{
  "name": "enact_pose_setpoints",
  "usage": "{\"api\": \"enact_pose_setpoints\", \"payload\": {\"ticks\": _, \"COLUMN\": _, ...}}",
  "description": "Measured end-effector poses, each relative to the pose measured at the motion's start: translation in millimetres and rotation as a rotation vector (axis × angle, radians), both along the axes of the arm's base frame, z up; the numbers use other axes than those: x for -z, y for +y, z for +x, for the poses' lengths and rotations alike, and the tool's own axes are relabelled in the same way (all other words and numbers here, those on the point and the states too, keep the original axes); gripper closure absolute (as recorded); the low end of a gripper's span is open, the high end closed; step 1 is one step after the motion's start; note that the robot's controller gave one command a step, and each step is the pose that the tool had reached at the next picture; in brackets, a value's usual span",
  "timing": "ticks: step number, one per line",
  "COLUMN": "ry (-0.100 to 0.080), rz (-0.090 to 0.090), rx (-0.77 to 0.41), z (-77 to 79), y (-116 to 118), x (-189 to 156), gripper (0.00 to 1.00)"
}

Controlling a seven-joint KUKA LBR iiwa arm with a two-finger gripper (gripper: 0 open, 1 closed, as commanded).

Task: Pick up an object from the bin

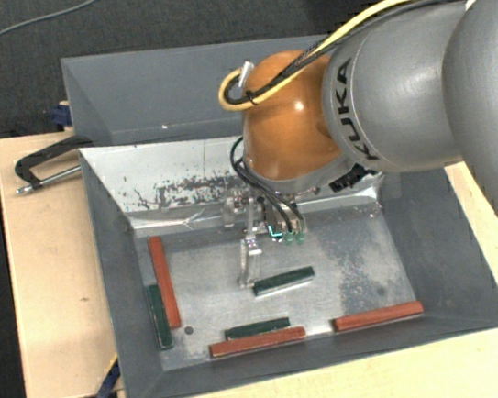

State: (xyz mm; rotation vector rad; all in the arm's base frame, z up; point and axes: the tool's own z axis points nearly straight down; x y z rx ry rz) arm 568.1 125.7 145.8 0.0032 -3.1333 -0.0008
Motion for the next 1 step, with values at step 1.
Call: {"api": "enact_pose_setpoints", "payload": {"ticks": 1, "ry": -0.003, "rz": 0.0, "rx": -0.165, "z": -37.7, "y": -38.1, "x": 63.2, "gripper": 0.0}}
